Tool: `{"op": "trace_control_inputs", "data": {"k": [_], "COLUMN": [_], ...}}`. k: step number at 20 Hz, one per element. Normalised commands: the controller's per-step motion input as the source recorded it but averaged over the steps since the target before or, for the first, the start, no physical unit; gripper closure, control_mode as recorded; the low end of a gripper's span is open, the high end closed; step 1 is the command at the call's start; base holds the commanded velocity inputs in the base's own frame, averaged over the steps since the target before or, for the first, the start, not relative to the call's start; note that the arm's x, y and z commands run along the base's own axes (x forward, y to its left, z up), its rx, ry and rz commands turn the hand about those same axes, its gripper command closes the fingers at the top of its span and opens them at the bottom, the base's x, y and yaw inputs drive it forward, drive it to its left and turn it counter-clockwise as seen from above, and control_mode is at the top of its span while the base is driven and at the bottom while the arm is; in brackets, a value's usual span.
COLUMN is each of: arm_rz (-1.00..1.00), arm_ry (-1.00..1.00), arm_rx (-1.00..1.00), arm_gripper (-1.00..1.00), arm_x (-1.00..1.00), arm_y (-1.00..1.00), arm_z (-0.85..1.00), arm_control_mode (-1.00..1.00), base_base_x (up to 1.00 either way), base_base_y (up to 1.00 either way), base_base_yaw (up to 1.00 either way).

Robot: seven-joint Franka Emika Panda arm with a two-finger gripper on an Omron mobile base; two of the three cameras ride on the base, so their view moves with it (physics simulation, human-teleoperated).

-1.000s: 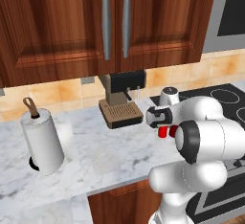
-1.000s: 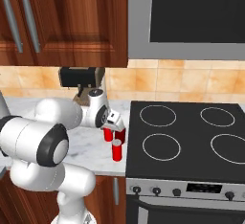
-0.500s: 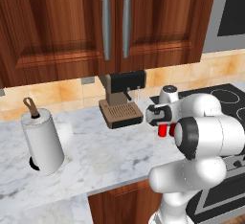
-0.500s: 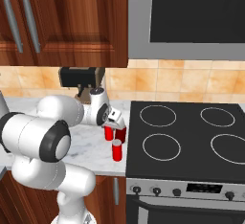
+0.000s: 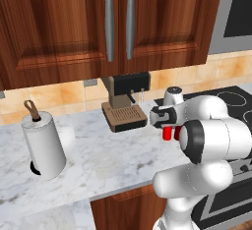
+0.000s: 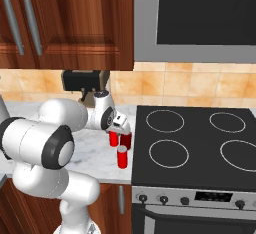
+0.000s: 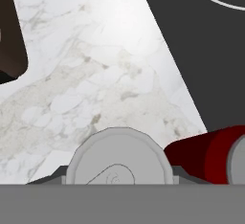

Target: Four empty soda cans are scattered around the kitchen. Gather all the cans and cluster them next to the stove for recycling.

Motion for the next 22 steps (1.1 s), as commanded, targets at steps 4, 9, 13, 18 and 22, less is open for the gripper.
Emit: {"op": "trace_control_inputs", "data": {"k": [4,9,13,18,22], "arm_rz": [0.00,0.00,0.00,0.00,0.00], "arm_ry": [0.00,-0.01,-0.01,0.00,0.00], "arm_rx": [0.00,0.00,0.00,0.00,0.00], "arm_gripper": [1.00,1.00,1.00,1.00,1.00], "arm_x": [-0.15,-0.02,-0.03,-0.05,-0.20], "arm_y": [0.10,0.06,0.14,0.23,0.14], "arm_z": [-0.14,-0.17,-0.26,-0.26,-0.14], "arm_control_mode": [-1.00,-1.00,-1.00,-1.00,-1.00], "base_base_x": [0.00,0.00,0.00,0.00,0.00], "base_base_y": [0.00,0.00,0.00,0.00,0.00], "base_base_yaw": [0.00,0.00,0.00,0.00,0.00]}}
